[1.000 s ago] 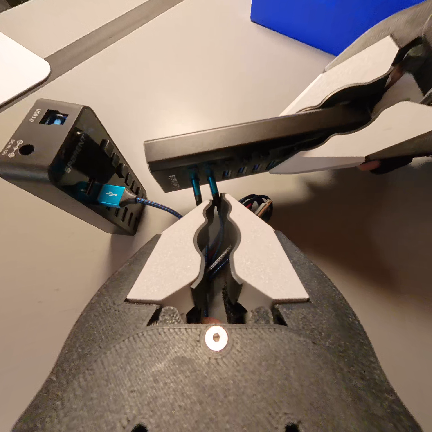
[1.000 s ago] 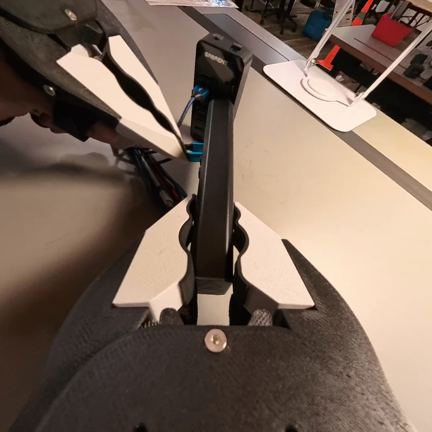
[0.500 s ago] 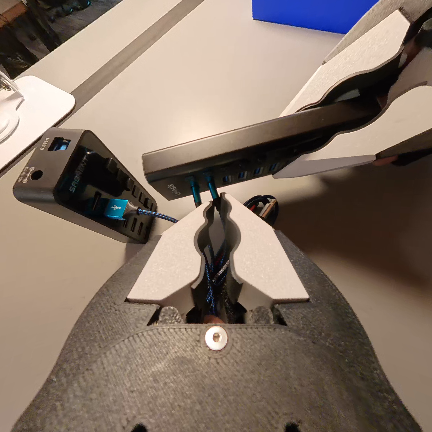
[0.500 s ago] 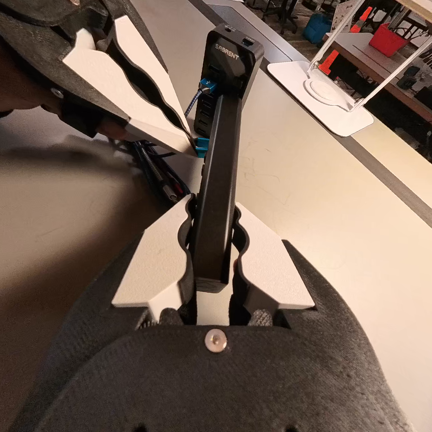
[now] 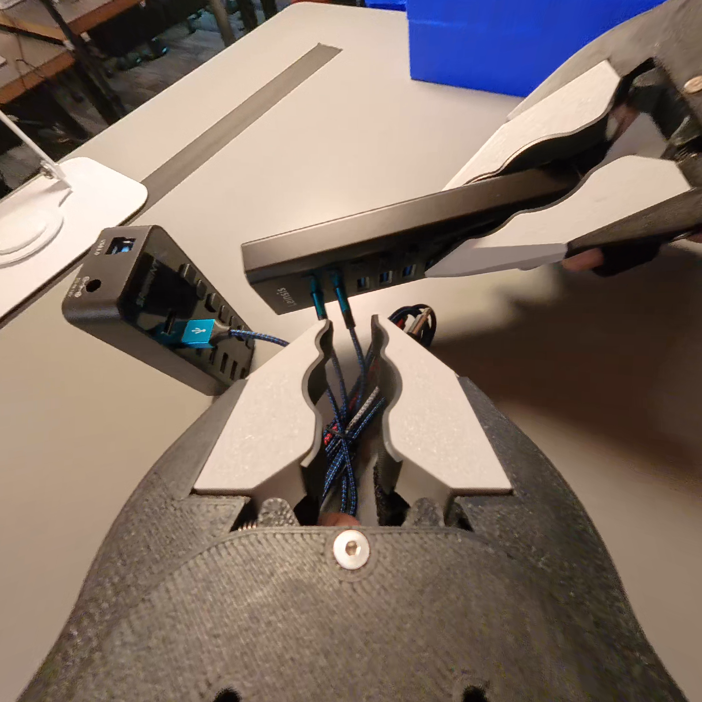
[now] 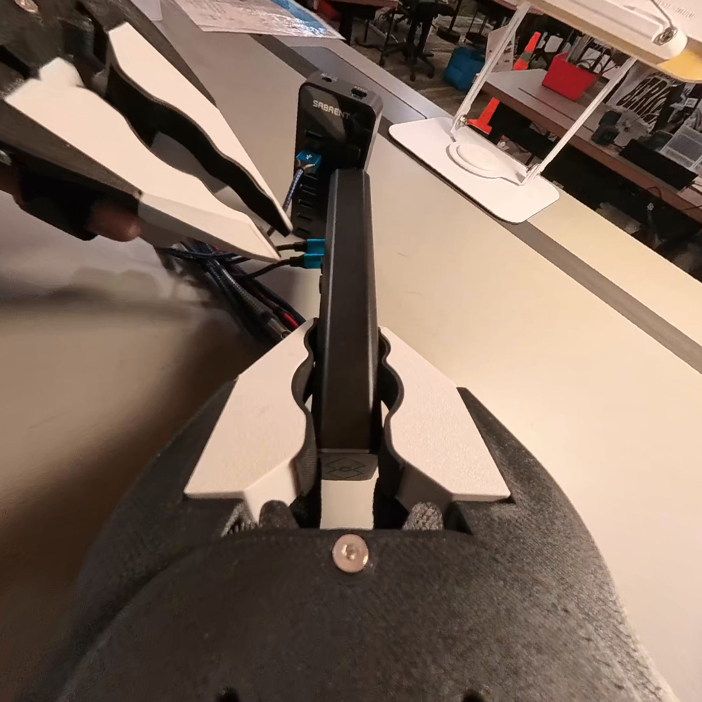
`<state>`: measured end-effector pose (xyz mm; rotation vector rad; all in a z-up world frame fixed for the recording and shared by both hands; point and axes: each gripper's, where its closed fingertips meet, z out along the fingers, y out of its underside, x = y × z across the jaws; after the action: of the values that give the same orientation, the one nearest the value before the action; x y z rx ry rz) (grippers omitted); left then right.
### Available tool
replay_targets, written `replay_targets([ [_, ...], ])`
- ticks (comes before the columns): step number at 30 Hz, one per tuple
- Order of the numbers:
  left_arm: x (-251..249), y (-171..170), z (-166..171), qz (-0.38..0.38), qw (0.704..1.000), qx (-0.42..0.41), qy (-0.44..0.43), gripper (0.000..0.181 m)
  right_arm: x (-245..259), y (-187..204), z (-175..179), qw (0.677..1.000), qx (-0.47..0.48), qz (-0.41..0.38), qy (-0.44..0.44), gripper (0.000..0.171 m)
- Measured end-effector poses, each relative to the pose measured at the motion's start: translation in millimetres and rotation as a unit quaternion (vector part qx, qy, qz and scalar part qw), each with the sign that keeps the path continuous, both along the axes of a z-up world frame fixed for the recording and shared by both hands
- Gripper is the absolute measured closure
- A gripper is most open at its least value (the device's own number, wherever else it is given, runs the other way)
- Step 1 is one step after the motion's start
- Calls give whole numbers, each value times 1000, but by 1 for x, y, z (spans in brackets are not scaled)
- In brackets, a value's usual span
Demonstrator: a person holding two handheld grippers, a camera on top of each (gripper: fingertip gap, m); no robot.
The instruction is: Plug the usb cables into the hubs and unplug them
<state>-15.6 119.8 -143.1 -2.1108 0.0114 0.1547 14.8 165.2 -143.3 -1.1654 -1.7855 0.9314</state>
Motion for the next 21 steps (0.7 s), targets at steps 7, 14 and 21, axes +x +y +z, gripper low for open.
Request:
replay_targets([
  [7,1,1,-18,-12,997,-36,63,164,0,-4,-1,1000,-18,-6,-3,146],
  [14,-5,4,-19,0,989,-29,145,173,1,-5,-2,998,-54,2,-13,145],
  [21,-5,2,-18,-4,989,-31,143,174,4,-9,-10,997,-64,31,-37,142],
])
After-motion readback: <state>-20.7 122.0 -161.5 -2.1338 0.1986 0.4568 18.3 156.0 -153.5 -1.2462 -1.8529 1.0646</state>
